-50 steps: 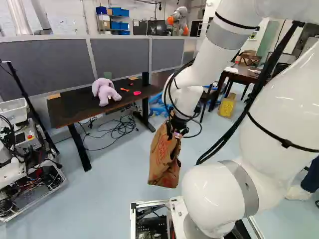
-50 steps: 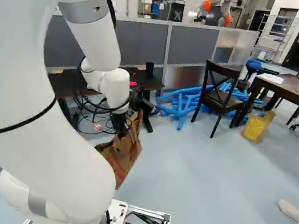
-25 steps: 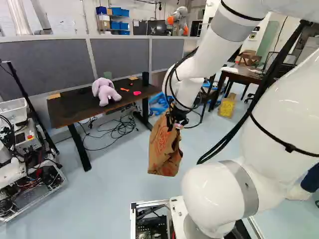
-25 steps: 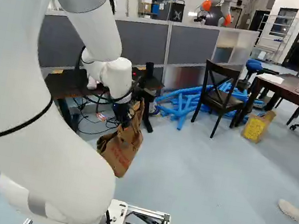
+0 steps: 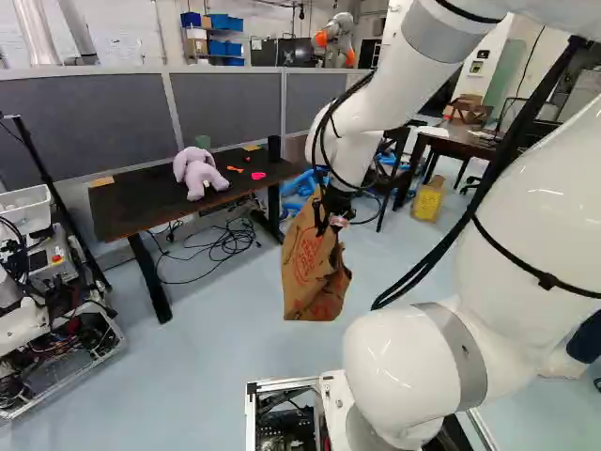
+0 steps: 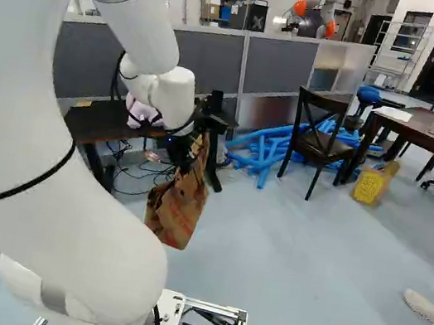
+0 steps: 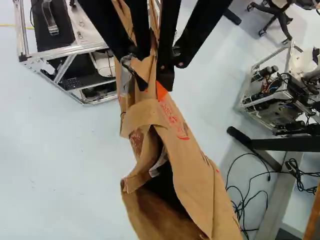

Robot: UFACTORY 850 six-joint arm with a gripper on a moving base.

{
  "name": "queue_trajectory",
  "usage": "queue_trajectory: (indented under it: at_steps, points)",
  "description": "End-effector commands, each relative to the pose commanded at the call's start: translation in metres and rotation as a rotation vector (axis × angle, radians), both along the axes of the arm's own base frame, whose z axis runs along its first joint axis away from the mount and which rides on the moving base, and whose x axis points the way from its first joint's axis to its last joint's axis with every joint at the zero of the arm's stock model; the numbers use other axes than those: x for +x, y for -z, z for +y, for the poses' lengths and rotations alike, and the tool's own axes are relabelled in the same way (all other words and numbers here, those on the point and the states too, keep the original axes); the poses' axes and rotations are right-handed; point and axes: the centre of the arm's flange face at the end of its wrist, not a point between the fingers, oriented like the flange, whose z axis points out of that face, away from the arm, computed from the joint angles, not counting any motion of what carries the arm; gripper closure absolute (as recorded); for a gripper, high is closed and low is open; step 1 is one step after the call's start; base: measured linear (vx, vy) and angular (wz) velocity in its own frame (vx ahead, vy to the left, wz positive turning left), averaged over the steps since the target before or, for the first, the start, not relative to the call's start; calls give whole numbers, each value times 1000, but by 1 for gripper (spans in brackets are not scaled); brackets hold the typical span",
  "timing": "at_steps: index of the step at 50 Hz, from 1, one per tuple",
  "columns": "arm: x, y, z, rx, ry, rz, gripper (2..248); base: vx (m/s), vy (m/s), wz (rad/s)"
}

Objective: Pick up the bag on the ground and place it on the table

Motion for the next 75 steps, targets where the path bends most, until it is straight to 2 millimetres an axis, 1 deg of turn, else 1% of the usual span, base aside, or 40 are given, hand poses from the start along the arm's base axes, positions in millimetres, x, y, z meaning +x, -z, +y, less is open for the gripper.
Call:
queue_trajectory:
  at_steps: [41,75]
  points:
    - [7,-58,14,-21,-108,109,229,0,0,0]
    - [26,-109,21,-18,-131,78,229,0,0,0]
